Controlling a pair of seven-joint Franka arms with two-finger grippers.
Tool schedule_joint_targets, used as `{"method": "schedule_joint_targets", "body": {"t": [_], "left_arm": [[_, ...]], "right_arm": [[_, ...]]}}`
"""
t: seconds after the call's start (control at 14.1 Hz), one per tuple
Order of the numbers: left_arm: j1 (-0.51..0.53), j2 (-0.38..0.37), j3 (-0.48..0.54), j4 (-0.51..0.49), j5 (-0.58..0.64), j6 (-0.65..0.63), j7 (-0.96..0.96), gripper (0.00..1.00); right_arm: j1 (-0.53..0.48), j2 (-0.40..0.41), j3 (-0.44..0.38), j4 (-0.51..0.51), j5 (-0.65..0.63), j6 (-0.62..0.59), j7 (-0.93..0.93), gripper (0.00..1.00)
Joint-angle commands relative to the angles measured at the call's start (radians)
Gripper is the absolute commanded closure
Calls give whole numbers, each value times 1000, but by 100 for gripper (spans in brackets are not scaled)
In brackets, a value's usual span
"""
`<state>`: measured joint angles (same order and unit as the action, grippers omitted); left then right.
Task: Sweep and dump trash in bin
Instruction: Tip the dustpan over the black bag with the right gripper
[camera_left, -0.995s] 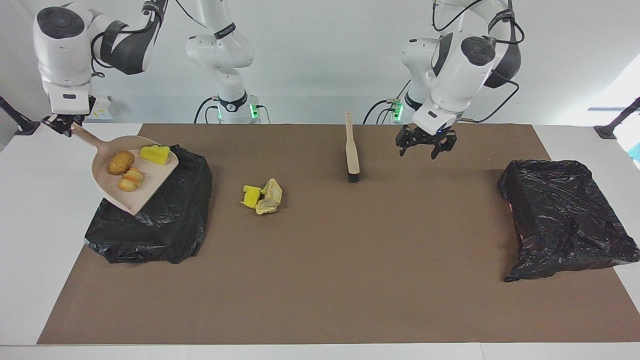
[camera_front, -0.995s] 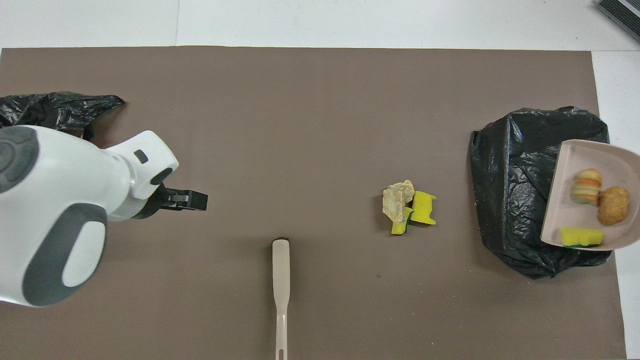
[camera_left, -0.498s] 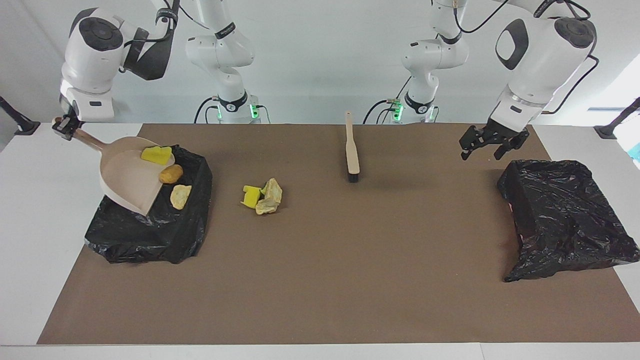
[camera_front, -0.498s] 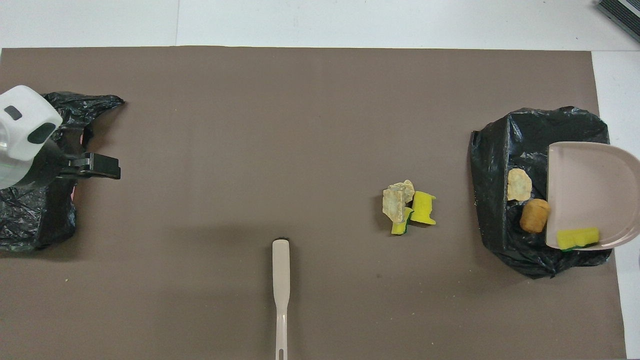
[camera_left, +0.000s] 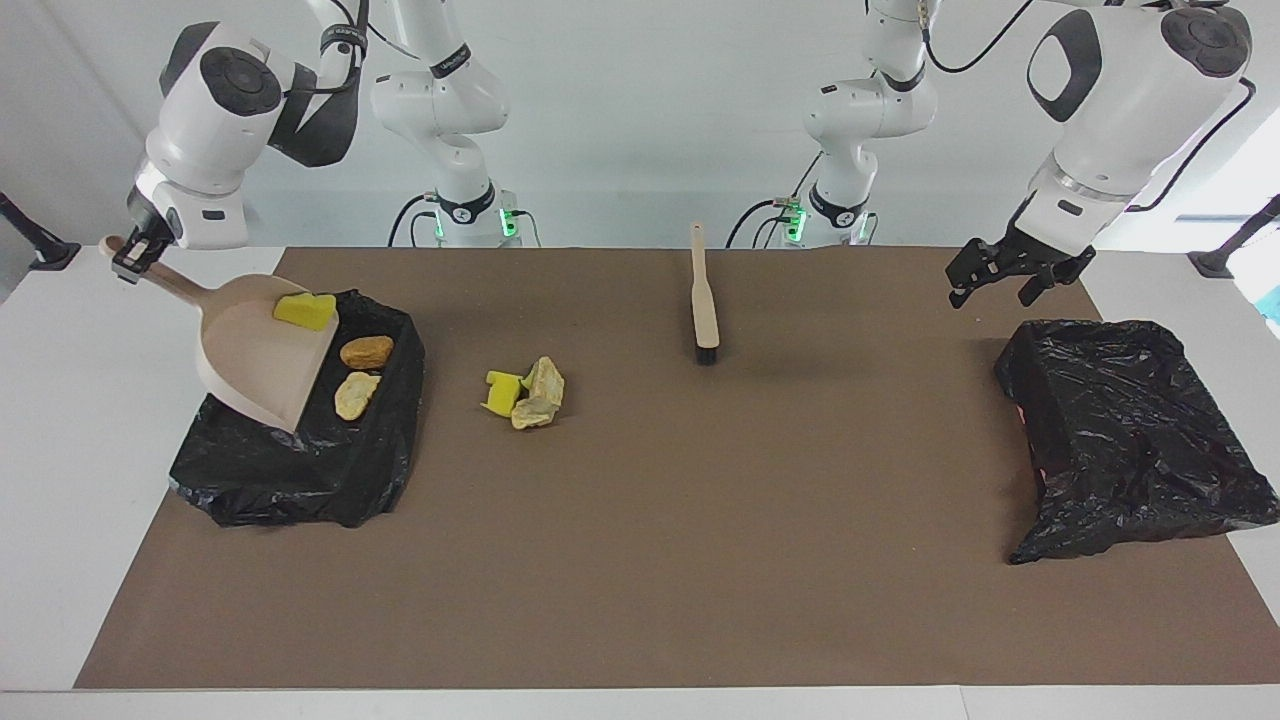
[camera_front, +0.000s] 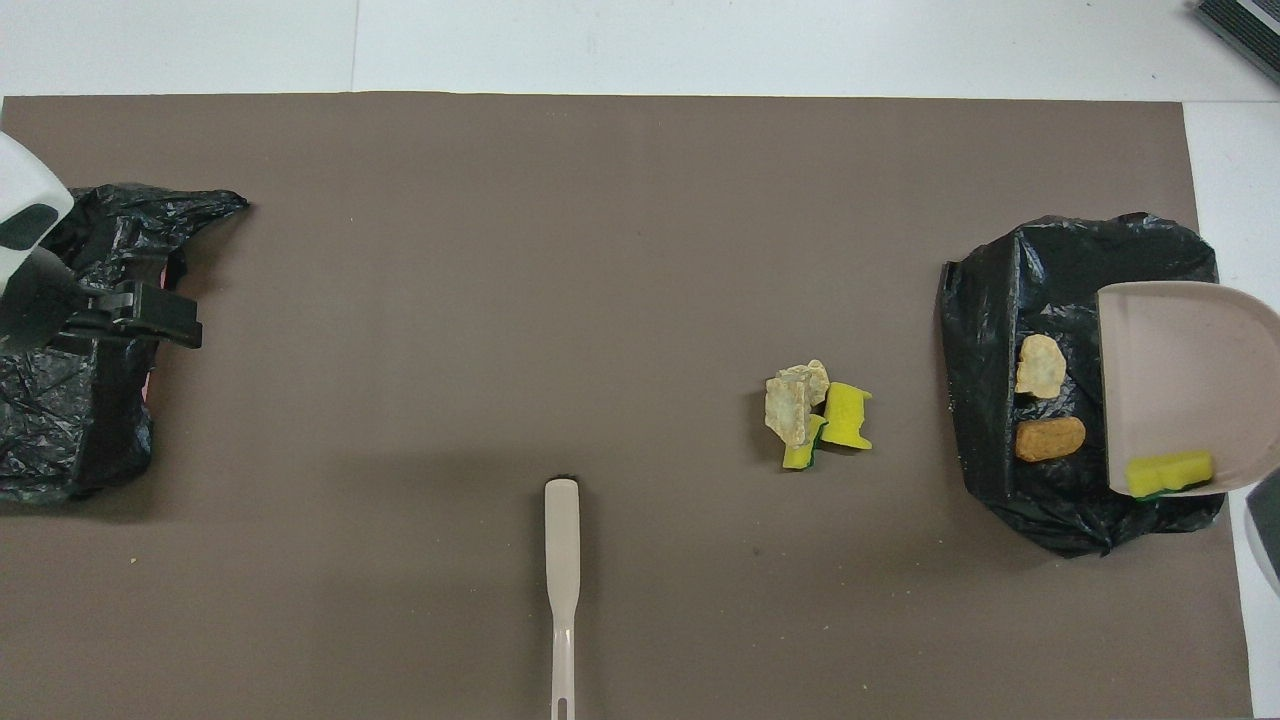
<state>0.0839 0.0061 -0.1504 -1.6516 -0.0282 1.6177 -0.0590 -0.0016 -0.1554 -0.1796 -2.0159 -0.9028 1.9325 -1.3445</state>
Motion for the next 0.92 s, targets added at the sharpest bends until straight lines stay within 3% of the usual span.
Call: {"method": "schedule_joint_targets", "body": {"t": [0.0, 0.28, 0.64, 0.85], "left_arm": [[16, 3, -1, 9, 19, -51, 22, 0], [8, -32, -3, -17, 19, -61, 34, 0], [-18, -51, 3, -1, 17, -65, 38, 0], [-144, -75, 135, 3, 17, -79, 38, 0]], "right_arm": [[-1, 31, 9, 28, -51, -4, 50, 100], [154, 45, 18, 81, -186, -191, 80, 100], [230, 85, 22, 72, -280, -277, 99, 100], [267, 89, 22, 81, -353, -319, 107, 100]]}}
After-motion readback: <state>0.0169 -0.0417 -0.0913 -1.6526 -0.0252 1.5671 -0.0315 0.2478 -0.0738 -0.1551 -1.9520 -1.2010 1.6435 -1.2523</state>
